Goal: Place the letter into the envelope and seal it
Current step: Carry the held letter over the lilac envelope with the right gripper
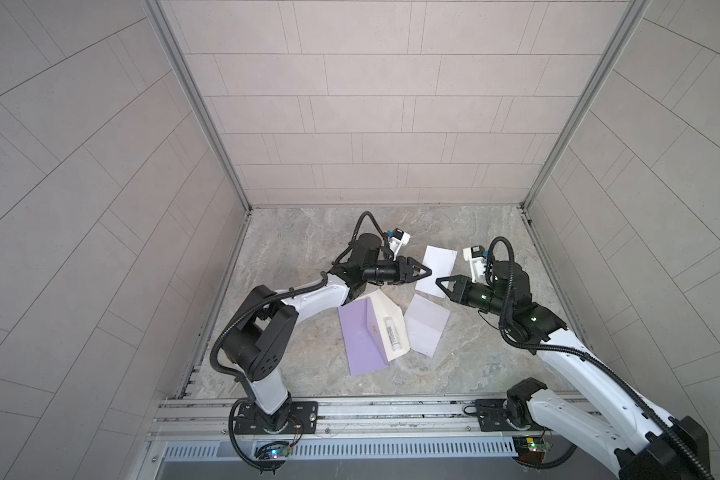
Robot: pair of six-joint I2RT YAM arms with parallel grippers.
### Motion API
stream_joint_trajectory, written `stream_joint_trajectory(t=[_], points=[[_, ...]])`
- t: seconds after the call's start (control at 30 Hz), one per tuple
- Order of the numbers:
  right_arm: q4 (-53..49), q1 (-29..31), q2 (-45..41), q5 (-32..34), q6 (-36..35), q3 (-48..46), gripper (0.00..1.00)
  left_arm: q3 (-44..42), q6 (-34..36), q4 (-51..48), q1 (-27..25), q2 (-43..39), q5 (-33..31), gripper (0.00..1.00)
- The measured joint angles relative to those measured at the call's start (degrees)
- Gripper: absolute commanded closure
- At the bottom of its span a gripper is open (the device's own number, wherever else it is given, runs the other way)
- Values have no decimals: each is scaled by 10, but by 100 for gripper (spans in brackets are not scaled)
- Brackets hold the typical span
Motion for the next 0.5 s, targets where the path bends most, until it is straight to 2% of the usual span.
stream_joint_trajectory(t=[0.07, 0.13, 0.23, 0.37, 0.5], points=[[-12, 17, 3, 16, -7, 0, 100, -31, -9, -17, 27, -34, -27, 22], [-24, 42, 12, 34, -17, 0, 100, -61, -10, -54, 63, -76, -65, 19], [-39, 89, 33, 52, -33, 0, 100, -78, 15, -170, 113, -144, -146, 16], [-55, 155, 71, 71, -63, 4, 100, -81, 54, -328, 127, -211, -253, 16], [-74, 209, 129, 77, -93, 30, 100, -100, 85, -429, 145, -221, -281, 16]])
